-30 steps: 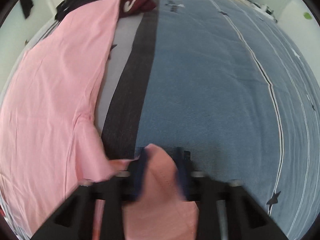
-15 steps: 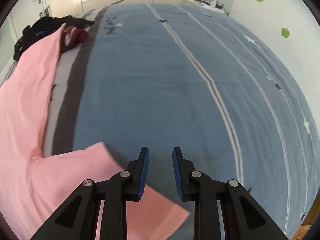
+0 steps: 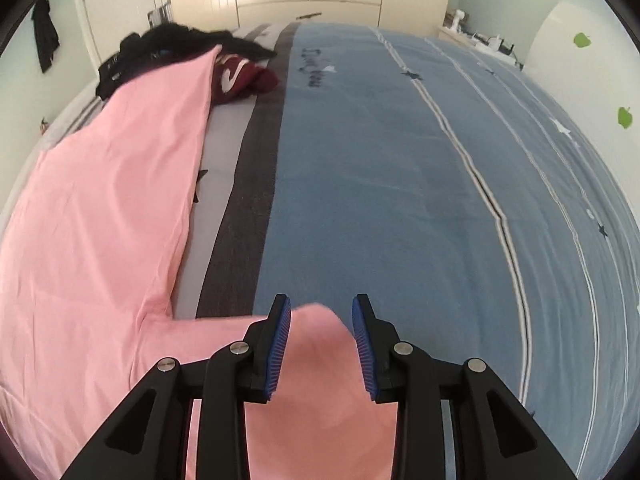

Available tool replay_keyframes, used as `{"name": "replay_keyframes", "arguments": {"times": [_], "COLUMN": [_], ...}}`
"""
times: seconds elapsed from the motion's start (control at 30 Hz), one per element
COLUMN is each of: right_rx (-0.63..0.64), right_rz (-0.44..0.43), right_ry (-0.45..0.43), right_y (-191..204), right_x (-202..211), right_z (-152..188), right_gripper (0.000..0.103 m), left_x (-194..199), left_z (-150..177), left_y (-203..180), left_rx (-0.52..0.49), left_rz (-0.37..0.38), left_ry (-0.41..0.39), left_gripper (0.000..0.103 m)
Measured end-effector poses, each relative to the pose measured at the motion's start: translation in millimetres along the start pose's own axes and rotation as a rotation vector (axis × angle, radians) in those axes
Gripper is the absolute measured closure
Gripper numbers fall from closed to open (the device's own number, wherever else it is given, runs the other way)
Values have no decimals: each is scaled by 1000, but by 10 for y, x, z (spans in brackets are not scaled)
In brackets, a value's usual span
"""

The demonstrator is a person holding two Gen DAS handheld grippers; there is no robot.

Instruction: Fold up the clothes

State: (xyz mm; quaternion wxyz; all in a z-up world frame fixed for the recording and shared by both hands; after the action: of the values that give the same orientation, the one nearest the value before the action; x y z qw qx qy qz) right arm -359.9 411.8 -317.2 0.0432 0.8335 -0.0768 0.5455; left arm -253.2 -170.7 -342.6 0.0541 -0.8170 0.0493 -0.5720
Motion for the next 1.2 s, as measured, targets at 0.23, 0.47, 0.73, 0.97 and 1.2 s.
{"name": "replay_keyframes", "arguments": {"times": [0.23, 0.47, 0.73, 0.97, 1.2], "right_rx": [47, -23, -76, -215, -287], "right_rz": [8, -60, 33, 89, 1], "right_ry": [105, -16, -39, -3, 11], "right_y": [75, 57, -42, -670, -703], "right_x": [-255, -85, -150, 43, 168], "right_z": [-80, -274, -393, 70, 603], "right_gripper": [82, 100, 94, 83, 69], "left_x": [-23, 5, 33, 86, 118], "left_z": [43, 49, 11, 26, 62], "left_y": [11, 93, 123, 205, 322], "left_rx": [2, 6, 9, 16, 21], "left_rz": [6, 3, 6, 6, -8], "left_ry": [8, 8, 1, -11, -3], "left_gripper": [101, 101, 101, 101, 101]}}
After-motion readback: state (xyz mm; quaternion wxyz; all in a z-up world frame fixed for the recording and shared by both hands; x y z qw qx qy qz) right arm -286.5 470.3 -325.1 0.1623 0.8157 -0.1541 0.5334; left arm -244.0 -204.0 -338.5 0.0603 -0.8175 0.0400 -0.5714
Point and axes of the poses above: each gripper's, at about its wrist camera, not at the fingertips, and x roughly against the way its jaws point, y to its left, z to its underside, the point moved 3 cm from there along -x, roughly the way its jaws point, and after that the axes turned 2 degrees about -x, right-handed, at the moved point
